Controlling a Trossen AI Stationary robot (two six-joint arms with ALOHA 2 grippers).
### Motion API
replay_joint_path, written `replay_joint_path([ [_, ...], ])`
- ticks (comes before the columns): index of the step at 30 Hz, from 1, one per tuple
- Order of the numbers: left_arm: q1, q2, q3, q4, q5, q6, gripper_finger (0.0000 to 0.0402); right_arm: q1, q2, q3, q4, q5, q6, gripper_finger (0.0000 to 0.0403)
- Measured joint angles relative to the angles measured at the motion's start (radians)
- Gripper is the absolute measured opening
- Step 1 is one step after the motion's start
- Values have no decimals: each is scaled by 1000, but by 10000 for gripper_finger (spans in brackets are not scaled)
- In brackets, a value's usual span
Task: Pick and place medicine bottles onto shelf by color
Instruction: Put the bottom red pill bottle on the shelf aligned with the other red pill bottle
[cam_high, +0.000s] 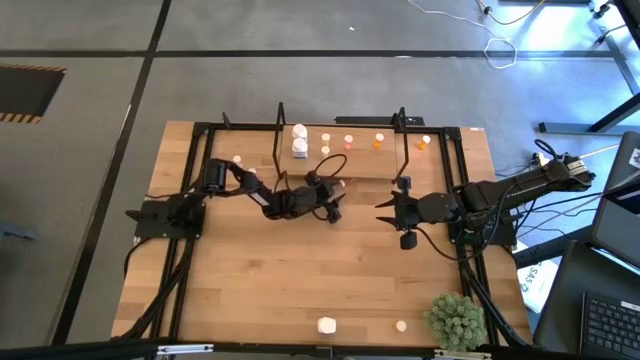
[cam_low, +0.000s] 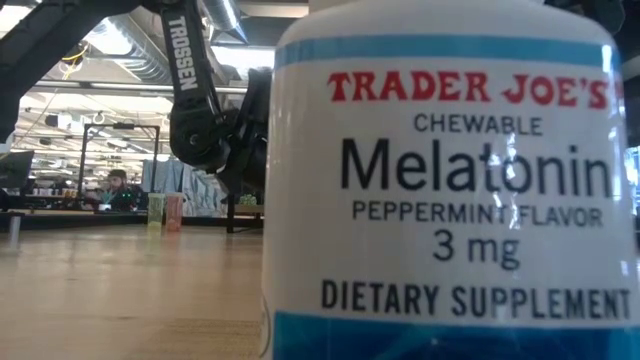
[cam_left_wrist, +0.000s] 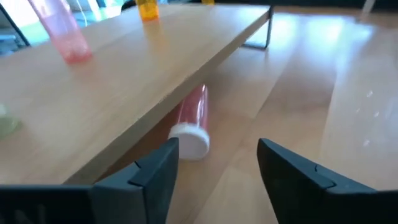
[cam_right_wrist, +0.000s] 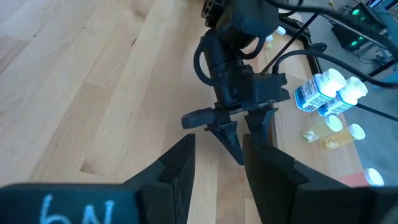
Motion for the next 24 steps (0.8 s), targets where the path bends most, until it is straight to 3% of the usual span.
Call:
replay_joint_path([
  [11,17,0,2,-21,5,-47,214,0,0,0,0,0,0,135],
  [24,29,0,85,-170,-8,-50,213,0,0,0,0,0,0,135],
])
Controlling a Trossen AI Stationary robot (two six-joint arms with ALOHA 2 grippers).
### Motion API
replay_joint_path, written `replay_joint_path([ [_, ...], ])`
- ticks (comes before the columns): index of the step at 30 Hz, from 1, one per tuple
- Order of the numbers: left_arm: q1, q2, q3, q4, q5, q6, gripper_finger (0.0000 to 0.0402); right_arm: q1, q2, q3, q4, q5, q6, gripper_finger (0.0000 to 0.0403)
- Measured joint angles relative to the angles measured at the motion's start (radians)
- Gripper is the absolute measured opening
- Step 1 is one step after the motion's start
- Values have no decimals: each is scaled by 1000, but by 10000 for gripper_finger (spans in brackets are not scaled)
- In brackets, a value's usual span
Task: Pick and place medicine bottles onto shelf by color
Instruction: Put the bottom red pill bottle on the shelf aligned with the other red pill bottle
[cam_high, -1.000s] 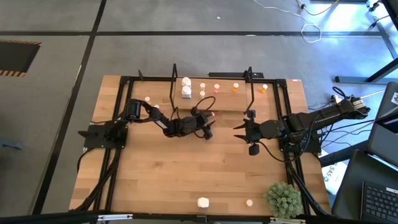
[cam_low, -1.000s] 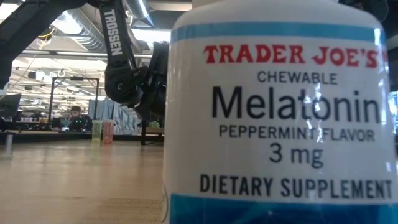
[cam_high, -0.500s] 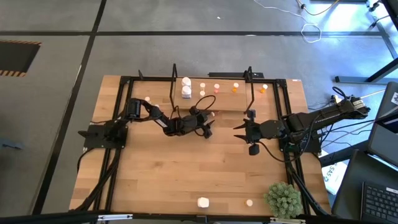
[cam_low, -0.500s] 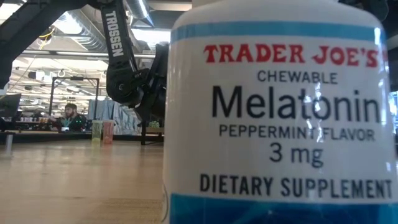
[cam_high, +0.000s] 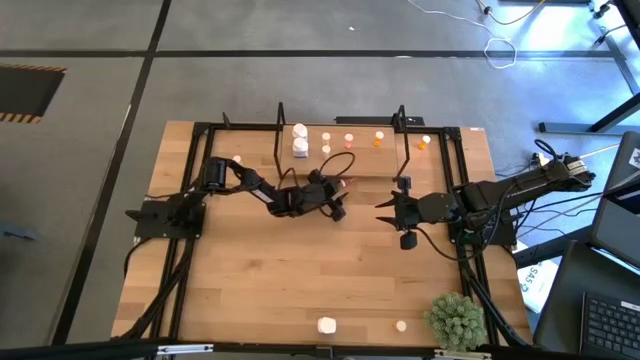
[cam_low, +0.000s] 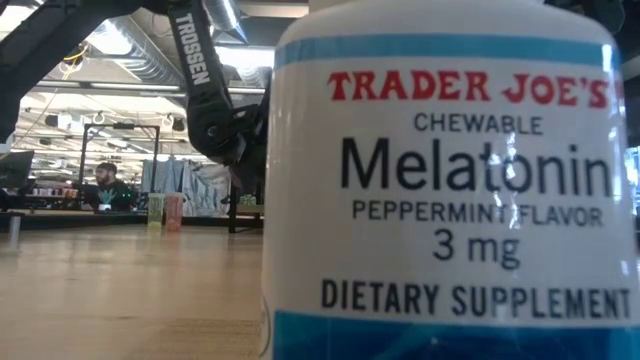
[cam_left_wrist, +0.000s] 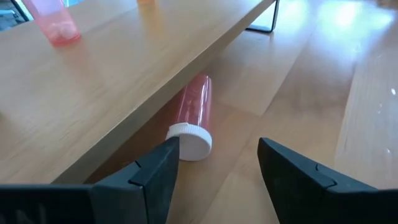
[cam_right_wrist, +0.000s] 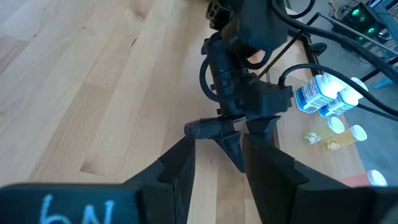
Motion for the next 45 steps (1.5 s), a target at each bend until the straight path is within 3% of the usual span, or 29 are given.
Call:
replay_joint_path([
  [13,-6,-1,9,-18,-110,57,213,0,0,0,0,0,0,135],
  [45,6,-2,9,-47,81,52,214,0,0,0,0,0,0,135],
])
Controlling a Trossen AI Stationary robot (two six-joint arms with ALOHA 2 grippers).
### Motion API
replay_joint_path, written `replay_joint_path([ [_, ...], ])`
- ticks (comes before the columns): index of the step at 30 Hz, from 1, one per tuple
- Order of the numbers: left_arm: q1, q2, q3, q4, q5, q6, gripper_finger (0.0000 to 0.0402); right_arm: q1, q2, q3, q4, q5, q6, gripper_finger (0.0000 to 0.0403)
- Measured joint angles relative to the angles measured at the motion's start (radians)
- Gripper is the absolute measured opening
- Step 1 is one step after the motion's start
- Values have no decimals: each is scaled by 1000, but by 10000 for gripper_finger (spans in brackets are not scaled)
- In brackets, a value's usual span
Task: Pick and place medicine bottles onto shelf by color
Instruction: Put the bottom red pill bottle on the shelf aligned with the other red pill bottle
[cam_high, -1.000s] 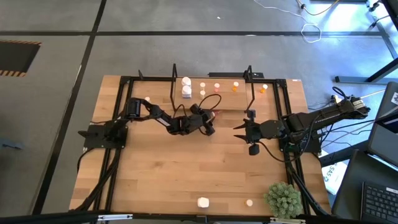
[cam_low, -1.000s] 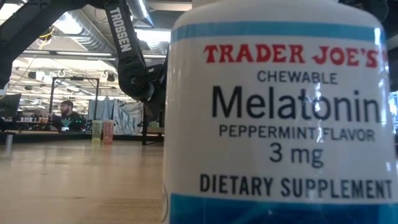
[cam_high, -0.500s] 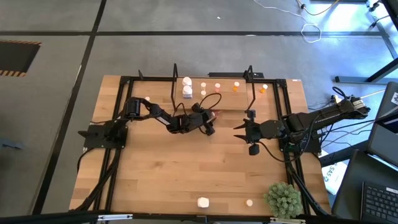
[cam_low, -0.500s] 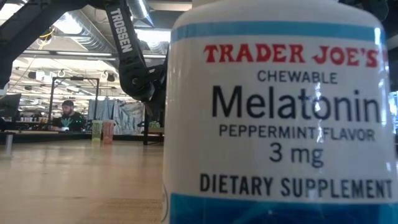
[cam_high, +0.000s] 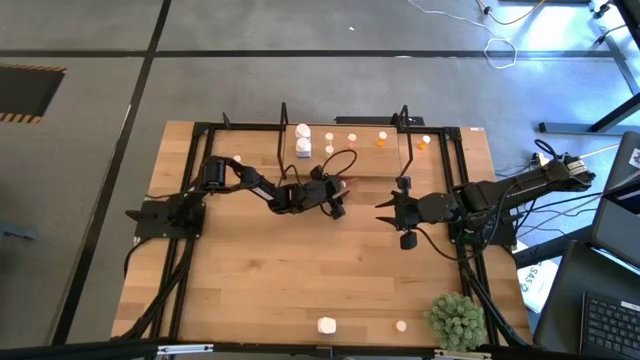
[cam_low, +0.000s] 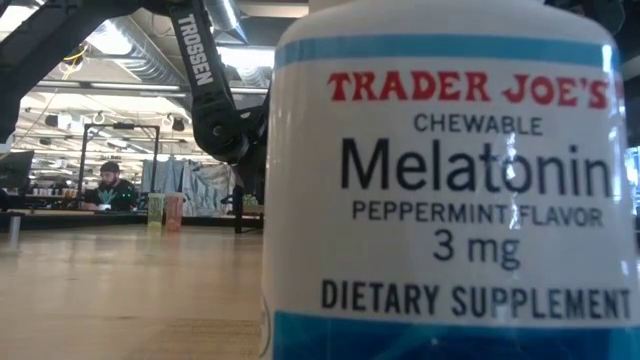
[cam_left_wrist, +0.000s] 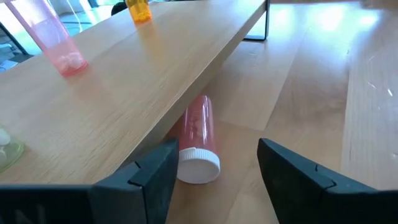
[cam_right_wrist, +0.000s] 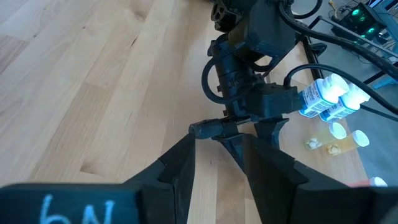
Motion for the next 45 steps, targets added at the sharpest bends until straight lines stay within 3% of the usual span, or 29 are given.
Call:
replay_joint_path([
  [16,-46,3,-1,-10,-6,-23,210,0,0,0,0,0,0,135],
  [23,-93,3,-1,4,-66,-108,209,0,0,0,0,0,0,135],
  [31,-170,3,-1,136,-256,-85,209,0,0,0,0,0,0,135],
  [45,-173,4,36,124,-280,-159,208,0,0,0,0,0,0,135],
])
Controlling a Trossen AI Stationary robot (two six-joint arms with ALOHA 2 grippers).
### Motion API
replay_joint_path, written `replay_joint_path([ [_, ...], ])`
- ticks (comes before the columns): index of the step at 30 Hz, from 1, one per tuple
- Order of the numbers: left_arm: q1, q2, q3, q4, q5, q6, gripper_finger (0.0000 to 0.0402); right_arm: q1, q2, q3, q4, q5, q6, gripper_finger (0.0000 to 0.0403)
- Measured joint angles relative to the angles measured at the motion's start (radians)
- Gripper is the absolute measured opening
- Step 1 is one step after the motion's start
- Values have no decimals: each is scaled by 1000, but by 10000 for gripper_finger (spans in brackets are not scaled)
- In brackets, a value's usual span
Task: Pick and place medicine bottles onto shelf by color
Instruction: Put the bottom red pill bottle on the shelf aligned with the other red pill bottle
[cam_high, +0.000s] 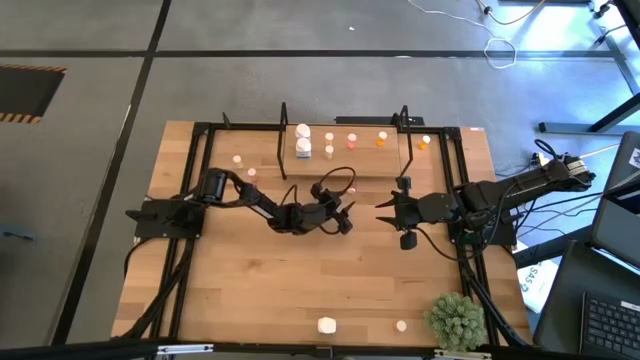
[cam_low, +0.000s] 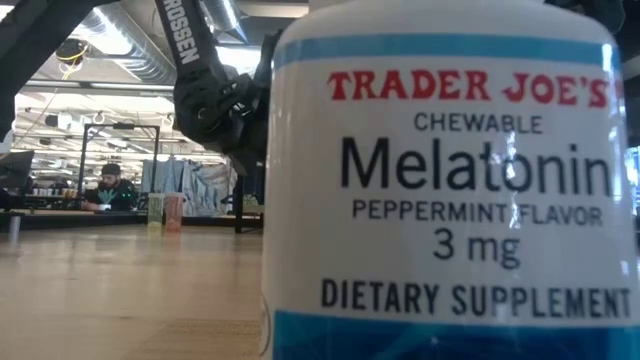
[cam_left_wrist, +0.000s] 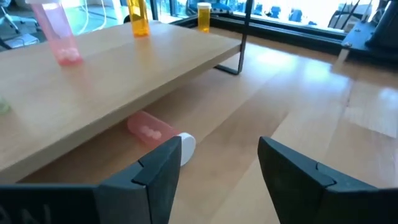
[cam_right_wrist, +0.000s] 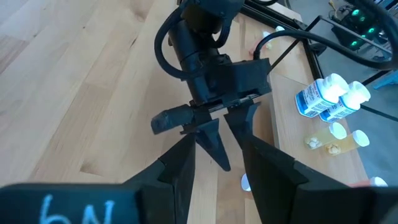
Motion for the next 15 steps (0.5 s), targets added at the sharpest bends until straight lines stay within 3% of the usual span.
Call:
replay_joint_path([
  [7,9,83,76,10,-18,-23,208,0,0,0,2,0,0,135],
  [15,7,91,99,8,-73,-23,208,0,0,0,4,0,0,135],
])
